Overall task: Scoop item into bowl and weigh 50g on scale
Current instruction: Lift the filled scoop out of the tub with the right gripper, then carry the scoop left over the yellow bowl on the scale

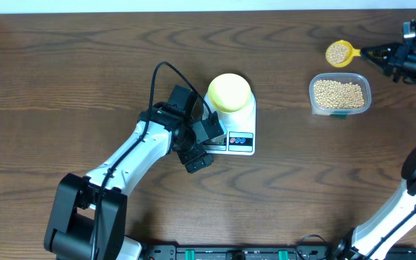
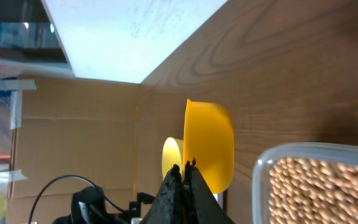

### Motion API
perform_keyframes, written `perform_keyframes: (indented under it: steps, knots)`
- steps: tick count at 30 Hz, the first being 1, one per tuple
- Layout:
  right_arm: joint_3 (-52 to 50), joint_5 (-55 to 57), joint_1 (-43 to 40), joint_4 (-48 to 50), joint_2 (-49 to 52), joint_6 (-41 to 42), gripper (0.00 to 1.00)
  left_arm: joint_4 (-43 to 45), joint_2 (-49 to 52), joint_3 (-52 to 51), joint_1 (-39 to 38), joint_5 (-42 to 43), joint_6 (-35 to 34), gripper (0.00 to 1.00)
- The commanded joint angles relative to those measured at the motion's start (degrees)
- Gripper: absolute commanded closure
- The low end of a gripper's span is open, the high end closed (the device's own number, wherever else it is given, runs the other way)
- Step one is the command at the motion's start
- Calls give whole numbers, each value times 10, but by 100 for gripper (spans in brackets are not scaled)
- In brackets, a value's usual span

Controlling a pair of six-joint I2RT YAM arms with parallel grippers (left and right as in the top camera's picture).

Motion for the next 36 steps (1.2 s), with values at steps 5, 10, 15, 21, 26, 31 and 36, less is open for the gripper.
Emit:
perform_keyframes:
  steps: [5,10,15,21,26,31,36]
  knots:
    - [-2,-28,47,47,4,73,99,-2,4,-4,-1,-6,10,2]
    - [-2,-28,77,83,4,106,99,-1,4,-4,-1,-6,10,2]
    - [-2,-27,105,104,4,118,99,-1,4,-4,-1,-6,10,2]
    - [-2,-25,139,106,4,120,99,-1,4,-4,-1,-6,10,2]
    - [-2,-25,170,106,4,120,99,-1,4,-4,-1,-6,10,2]
    - [-2,-25,200,109,4,120,99,-2,4,-4,-1,-6,10,2]
    - [-2,-21,229,110,4,120,99,-1,4,-4,-1,-6,10,2]
